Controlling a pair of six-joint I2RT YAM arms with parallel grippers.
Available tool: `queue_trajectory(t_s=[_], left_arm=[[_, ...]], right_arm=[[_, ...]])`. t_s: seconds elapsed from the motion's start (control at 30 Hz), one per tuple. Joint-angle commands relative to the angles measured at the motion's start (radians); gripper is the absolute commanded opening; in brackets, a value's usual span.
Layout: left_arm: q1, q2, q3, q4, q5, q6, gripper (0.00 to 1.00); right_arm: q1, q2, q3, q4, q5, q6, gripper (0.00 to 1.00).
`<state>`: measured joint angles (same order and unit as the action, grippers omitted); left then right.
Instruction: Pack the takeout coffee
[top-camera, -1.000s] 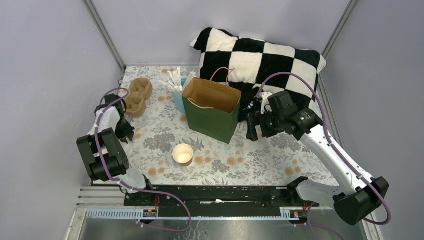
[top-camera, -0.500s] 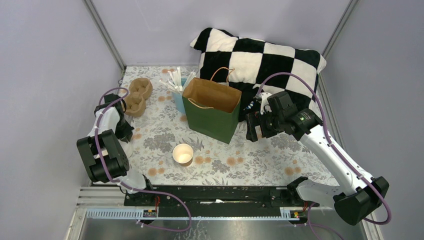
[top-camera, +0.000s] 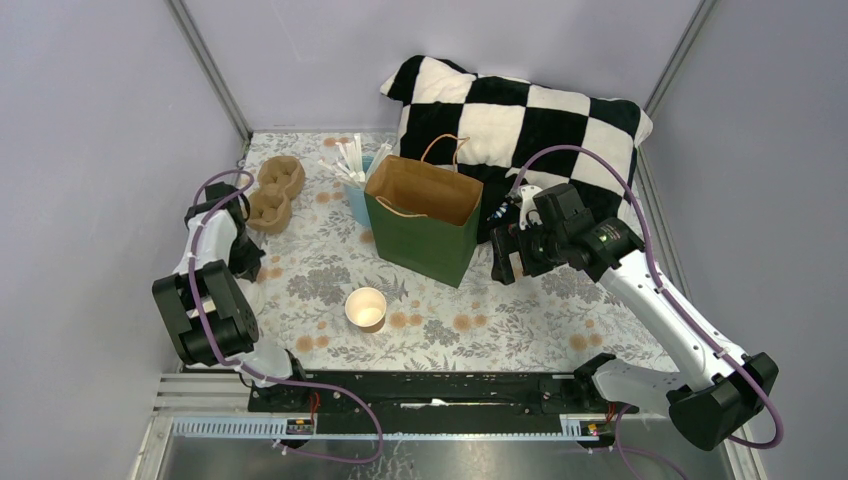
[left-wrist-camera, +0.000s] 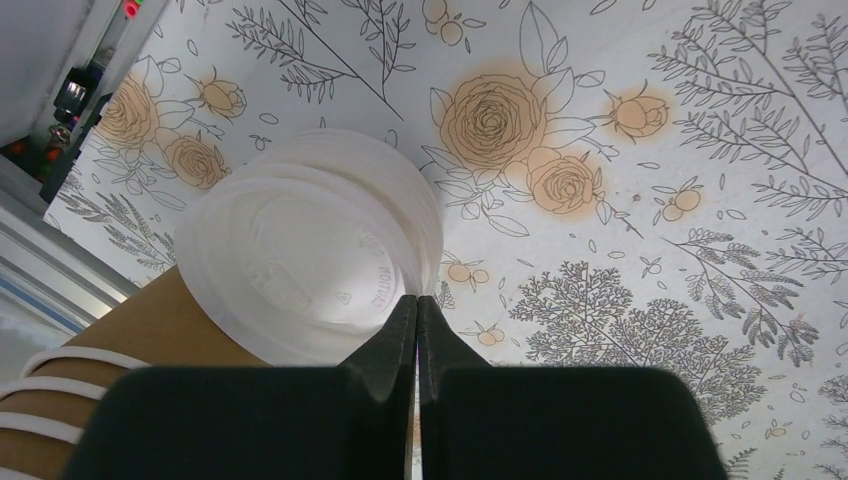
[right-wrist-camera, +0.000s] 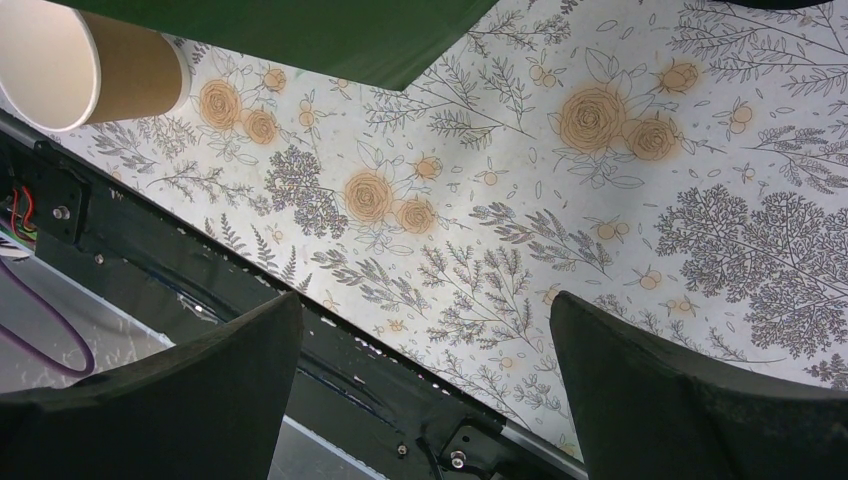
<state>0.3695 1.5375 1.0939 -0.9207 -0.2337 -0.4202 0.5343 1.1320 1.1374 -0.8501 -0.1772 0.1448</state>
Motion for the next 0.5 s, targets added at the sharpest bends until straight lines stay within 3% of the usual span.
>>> queue_trajectory(t_s=[0.0,0.27,0.47], left_arm=[[0.005,-0.047,0.069,-0.032,-0.016,-0.025,0.00],[-0.001,-0.041,0.147,-0.095,-0.022,-0.046,0.00],[0.000,-0.043,0.096,-0.081,-0.036,-0.034,0.00]], right_arm=[[0.013,-0.026,0.030,0.019,-0.003,-0.017,1.00],[0.019,-0.027,0.038,0.018,-0.002,-0.017,1.00],[0.026,-0.032,0.036,0.017,0.000,-0.020,1.00]])
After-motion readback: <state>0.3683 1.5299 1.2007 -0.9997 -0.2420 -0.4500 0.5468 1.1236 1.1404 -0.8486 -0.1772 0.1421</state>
